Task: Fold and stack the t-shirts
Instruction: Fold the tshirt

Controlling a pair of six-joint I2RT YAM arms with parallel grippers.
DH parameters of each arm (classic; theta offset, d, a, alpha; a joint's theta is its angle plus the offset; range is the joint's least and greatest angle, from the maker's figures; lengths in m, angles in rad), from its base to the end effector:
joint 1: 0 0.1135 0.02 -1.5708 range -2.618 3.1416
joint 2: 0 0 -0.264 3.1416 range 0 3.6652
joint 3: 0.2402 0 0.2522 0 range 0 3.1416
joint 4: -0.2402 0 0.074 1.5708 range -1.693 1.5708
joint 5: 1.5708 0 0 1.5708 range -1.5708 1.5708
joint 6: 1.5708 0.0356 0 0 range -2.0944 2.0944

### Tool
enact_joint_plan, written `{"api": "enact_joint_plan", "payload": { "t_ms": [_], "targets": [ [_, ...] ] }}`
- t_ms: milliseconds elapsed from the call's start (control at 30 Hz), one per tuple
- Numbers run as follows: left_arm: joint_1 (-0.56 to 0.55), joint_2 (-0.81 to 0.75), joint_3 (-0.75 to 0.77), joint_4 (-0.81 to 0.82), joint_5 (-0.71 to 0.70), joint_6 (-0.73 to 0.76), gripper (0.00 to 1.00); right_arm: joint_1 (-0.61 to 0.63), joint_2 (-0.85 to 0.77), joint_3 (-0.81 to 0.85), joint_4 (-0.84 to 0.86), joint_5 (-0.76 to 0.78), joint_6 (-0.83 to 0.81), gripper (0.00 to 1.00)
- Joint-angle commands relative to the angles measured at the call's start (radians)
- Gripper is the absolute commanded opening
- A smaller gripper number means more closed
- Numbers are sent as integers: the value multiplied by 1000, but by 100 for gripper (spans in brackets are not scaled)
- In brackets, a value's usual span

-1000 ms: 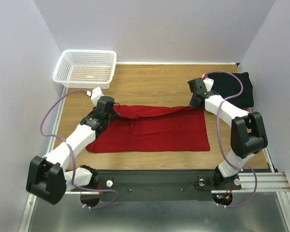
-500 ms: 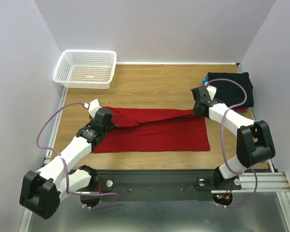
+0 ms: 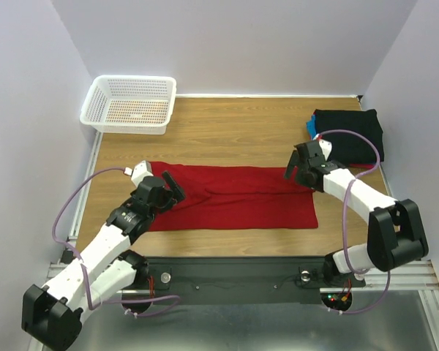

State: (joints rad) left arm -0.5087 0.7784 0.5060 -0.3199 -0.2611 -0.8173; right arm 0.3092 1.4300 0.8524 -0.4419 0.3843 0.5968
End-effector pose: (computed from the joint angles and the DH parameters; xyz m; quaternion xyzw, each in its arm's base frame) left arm 0.1565 -0.0767 0.2302 -0.1950 0.8554 -0.1962 0.4380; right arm 0.2679 0.0716 0.2003 0.1868 0.9273 -0.0483 0.3206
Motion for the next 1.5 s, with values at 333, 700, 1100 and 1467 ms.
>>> {"api": "enact_joint_plan", "payload": {
  "t_ms": [333,700,1100,1467],
  "targets": [
    [-1,506,215,346,193,135,98,27,39,114,167,-373,-112,100],
    [-43,596,146,393,256,103,98,30,179,77,195,-315,-65,100],
    [-258,237,-32,214,269,-57,98,31,135,20,200,-269,-48,100],
    [-289,151,101,-1,-63,-114,98,31,83,36,195,-274,-66,100]
  ]
}}
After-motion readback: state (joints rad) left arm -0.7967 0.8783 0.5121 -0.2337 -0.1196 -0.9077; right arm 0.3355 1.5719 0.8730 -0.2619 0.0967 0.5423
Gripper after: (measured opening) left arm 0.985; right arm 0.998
